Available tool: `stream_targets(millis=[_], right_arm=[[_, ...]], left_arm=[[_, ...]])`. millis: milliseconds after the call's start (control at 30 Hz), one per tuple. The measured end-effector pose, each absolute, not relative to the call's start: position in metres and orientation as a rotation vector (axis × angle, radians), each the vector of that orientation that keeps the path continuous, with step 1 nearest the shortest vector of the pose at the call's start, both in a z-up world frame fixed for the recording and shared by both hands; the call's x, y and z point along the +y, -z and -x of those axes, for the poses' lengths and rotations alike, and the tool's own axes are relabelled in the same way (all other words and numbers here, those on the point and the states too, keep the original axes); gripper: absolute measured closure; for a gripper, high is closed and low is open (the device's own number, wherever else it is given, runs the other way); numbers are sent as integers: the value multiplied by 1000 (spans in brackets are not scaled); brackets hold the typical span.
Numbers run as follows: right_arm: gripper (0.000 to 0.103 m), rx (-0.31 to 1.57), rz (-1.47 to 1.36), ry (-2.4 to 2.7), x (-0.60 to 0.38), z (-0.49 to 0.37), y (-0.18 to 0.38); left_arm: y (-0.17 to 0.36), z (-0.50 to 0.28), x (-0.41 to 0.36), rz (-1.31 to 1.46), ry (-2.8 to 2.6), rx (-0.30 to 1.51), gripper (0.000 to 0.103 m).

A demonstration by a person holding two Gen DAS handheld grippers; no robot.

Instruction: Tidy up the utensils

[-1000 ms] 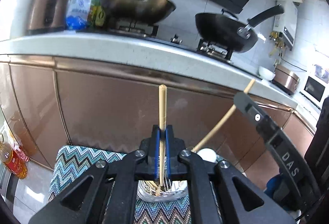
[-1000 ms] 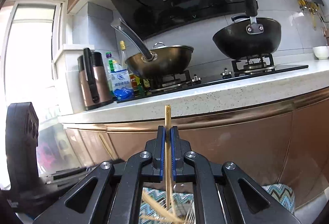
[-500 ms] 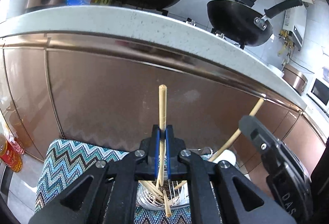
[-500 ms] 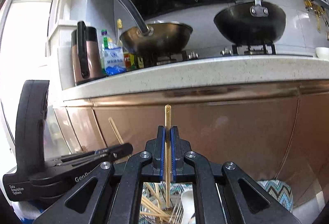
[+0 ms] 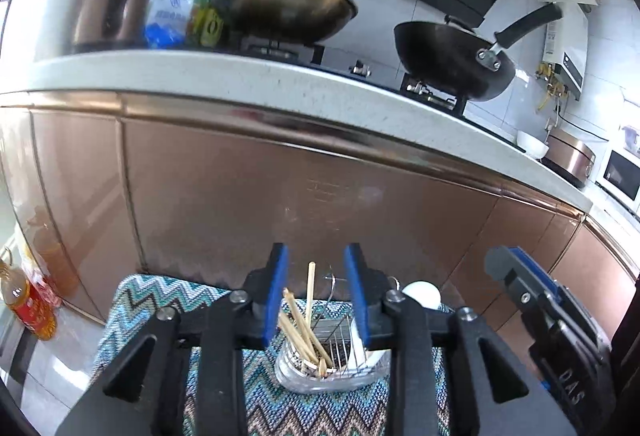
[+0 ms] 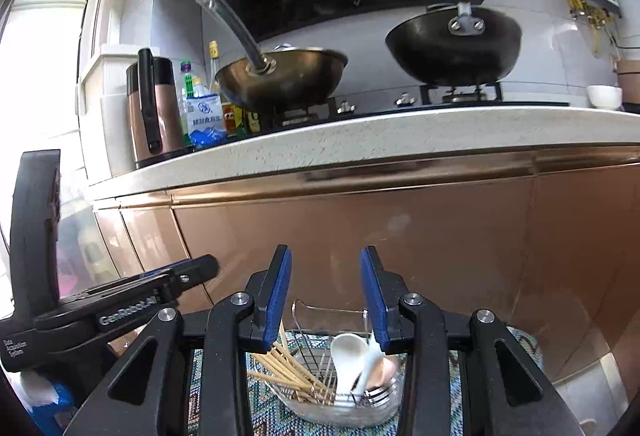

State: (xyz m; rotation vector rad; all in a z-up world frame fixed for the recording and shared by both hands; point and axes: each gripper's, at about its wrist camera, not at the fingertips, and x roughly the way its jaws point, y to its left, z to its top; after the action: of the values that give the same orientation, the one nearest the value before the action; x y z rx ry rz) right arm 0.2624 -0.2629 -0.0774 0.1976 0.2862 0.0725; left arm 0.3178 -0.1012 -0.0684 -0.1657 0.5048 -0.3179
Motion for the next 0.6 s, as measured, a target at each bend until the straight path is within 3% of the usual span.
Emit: stream_targets(millis=[600], right_arm=[[44, 226, -179, 78, -277, -138, 55]], left_arm=[[38, -192, -79, 36, 180, 325, 51]])
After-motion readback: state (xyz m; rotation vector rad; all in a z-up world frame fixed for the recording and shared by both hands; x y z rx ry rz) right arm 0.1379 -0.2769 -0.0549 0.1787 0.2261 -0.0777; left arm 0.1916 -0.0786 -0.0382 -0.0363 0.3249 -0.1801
